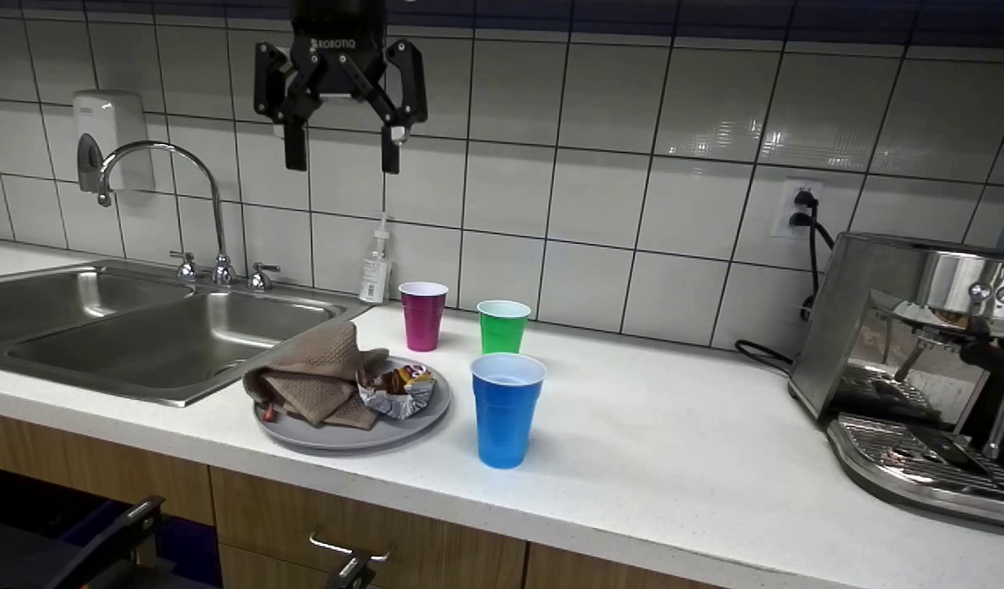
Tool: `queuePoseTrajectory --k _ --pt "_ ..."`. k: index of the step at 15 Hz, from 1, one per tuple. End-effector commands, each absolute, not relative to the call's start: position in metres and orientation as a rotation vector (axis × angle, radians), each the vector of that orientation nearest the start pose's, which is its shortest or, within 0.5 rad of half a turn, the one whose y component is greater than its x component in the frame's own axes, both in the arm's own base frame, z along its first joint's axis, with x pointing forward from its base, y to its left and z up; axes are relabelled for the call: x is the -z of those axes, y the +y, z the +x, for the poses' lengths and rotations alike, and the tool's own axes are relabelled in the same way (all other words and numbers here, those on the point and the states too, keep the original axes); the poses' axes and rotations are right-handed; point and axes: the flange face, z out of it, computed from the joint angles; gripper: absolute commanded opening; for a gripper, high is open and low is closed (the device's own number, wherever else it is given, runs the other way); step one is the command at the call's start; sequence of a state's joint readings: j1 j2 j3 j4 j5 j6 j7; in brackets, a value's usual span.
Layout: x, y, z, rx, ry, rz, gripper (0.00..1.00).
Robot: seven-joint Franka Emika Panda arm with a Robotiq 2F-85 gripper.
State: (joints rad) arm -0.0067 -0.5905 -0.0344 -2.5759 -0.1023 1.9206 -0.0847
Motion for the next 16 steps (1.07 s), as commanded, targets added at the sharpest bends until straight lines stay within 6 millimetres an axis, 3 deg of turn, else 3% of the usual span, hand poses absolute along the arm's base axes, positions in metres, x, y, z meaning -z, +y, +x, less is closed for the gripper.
queuePoseTrajectory --k 1,7,16 --pt "-0.425 -0.024 0.354 -0.084 -0.097 -3.229 1.00" --pt "-0.388 -0.025 0.363 -0.077 -0.036 -3.237 1.00" --pt "-0.336 -0.021 0.398 -0.026 0.135 -3.249 1.00"
